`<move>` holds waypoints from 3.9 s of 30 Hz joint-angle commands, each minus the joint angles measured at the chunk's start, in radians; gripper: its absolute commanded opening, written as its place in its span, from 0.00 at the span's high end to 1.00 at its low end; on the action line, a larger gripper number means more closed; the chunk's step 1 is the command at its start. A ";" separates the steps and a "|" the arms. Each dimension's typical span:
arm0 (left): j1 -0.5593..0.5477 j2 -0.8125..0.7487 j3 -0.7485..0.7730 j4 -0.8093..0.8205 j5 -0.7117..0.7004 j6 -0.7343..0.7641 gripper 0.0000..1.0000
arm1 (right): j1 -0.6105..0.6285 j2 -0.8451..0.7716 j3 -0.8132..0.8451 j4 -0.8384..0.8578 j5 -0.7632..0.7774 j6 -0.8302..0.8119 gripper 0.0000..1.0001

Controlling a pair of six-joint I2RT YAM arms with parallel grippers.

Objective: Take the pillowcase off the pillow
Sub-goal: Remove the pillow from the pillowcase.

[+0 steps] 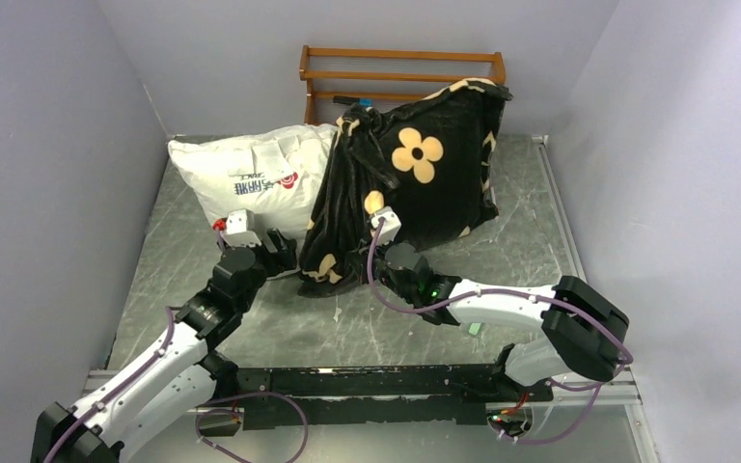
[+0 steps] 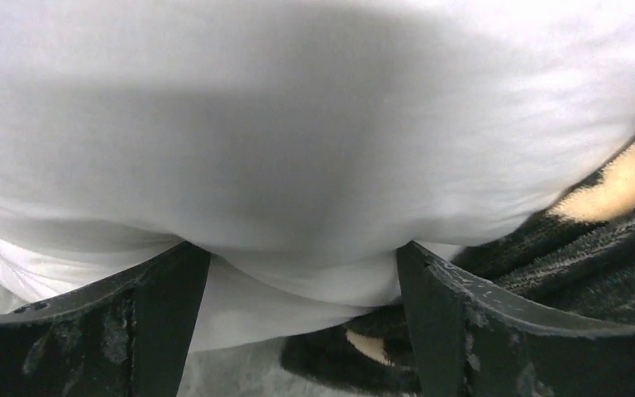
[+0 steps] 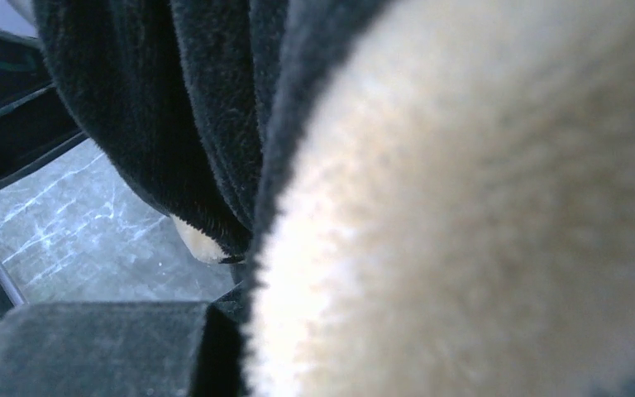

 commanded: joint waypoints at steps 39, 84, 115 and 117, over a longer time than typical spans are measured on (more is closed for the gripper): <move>-0.002 -0.031 0.504 -0.400 0.055 0.192 0.15 | 0.003 -0.258 0.701 -0.564 0.000 -0.361 1.00; -0.002 0.142 0.425 -0.587 0.395 0.177 0.09 | 0.003 -0.044 0.543 -0.892 -0.089 -0.055 0.16; 0.000 0.137 0.290 -0.552 0.230 0.076 0.08 | -0.614 -0.098 0.617 -1.216 0.039 -0.194 1.00; 0.000 0.135 0.302 -0.561 0.222 0.080 0.08 | -0.664 -0.090 0.611 -1.221 -0.016 -0.200 0.97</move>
